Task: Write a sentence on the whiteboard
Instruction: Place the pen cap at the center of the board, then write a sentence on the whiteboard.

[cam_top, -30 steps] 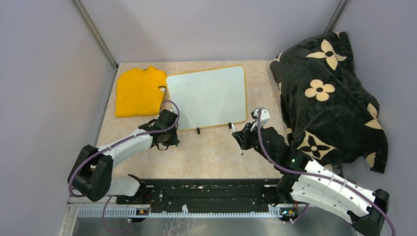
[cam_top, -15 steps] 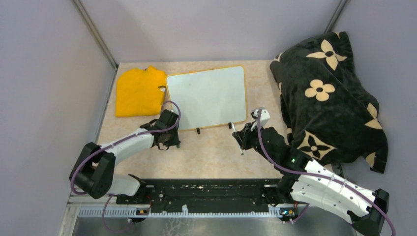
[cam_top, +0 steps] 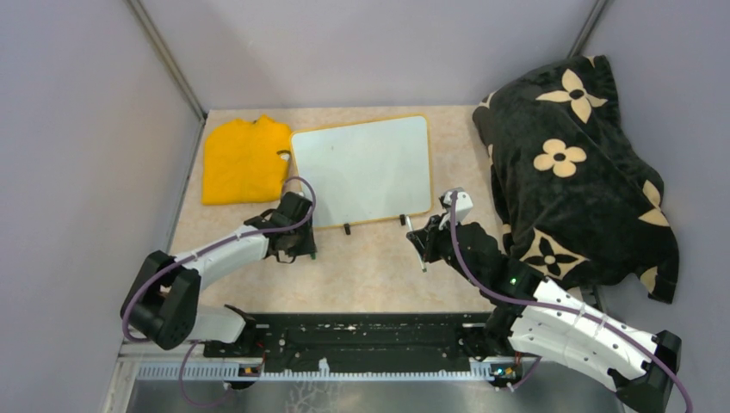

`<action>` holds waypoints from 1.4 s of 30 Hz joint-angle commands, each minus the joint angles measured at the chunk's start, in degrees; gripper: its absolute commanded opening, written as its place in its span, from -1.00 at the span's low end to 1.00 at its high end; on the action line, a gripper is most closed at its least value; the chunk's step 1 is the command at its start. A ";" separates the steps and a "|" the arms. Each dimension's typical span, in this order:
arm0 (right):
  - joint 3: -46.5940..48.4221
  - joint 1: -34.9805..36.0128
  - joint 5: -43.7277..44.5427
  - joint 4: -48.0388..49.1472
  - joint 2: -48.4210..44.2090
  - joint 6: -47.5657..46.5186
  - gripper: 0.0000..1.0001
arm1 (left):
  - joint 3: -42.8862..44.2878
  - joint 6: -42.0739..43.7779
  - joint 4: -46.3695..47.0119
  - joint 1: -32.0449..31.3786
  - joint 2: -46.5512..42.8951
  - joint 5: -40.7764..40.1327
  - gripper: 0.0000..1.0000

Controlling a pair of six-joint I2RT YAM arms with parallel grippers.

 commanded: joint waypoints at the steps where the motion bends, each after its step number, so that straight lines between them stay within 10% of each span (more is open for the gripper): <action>1: 0.79 0.25 0.94 1.62 0.32 -0.85 -1.00 | 0.10 0.06 -0.22 0.32 -2.68 -0.16 -0.21; 10: 2.48 0.30 -0.98 2.81 1.40 -2.22 -1.00 | 6.40 7.67 -0.40 0.28 -14.13 12.46 0.19; 16: 3.06 0.25 -9.02 8.97 1.31 -4.92 -1.00 | 3.73 12.21 16.56 0.29 -25.71 27.93 0.58; 25: 3.59 0.24 -22.53 19.81 4.85 -3.09 -1.00 | 0.55 -1.48 43.05 0.20 -23.20 55.38 0.62; 42: 4.24 0.25 -26.82 32.16 12.90 2.20 -1.00 | -5.28 -15.98 62.51 -0.36 -17.69 59.12 0.55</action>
